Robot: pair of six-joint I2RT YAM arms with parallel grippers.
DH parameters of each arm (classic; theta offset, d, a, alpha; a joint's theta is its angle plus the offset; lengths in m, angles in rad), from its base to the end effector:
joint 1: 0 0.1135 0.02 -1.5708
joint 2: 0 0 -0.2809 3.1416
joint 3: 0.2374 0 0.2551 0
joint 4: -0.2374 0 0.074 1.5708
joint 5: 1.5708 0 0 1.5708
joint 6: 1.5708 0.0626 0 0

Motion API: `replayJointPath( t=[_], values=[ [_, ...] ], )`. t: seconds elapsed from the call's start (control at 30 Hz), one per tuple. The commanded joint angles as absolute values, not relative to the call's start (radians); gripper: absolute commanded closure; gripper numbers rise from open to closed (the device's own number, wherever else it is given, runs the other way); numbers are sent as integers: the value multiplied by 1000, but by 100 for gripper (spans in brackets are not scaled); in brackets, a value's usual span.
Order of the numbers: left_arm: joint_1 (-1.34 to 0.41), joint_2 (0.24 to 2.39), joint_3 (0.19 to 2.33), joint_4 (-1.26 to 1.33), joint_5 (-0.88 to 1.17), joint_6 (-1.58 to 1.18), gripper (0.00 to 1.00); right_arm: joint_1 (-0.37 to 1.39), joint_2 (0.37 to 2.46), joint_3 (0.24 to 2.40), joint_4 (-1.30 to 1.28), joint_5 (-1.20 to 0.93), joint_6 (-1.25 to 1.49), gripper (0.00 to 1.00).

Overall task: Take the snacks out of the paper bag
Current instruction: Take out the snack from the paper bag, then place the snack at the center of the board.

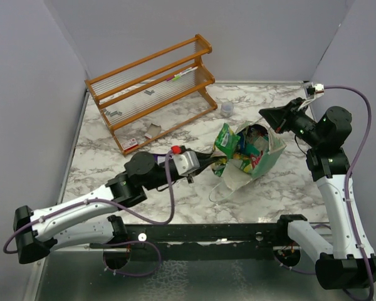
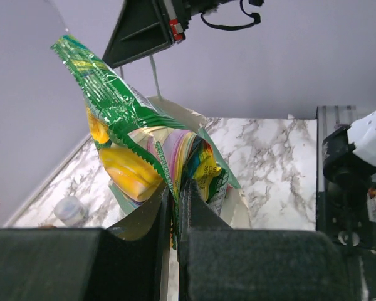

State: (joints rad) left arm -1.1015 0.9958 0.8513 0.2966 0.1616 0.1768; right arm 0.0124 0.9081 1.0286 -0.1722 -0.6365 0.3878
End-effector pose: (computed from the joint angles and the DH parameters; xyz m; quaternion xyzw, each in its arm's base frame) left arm 0.1065 -0.2324 0.3935 0.4364 0.4845 -0.3844 0.6535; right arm 0.2098 0.0398 0.4179 -0.0832 0.7168 0.3524 0.5959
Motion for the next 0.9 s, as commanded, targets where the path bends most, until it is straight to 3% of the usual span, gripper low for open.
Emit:
replayJointPath(
  t=[0.0, 0.17, 0.3, 0.4, 0.5, 0.87],
  values=[
    [-1101, 836, 772, 266, -48, 42, 100, 17, 904, 1042, -149, -606, 378, 98],
    [-1097, 806, 769, 77, -658, -11, 100, 18, 916, 1049, -145, -581, 364, 98],
    [-1036, 926, 856, -203, -942, -107, 100, 17, 925, 1053, -142, -594, 368, 98],
    [-941, 978, 864, -341, -926, -224, 100, 17, 922, 1051, -140, -606, 370, 98],
    [-882, 990, 801, -319, -875, -237, 100, 17, 913, 1043, -140, -593, 366, 98],
    [-843, 1231, 752, -339, -826, -309, 100, 17, 905, 1030, -133, -598, 367, 98]
  ],
)
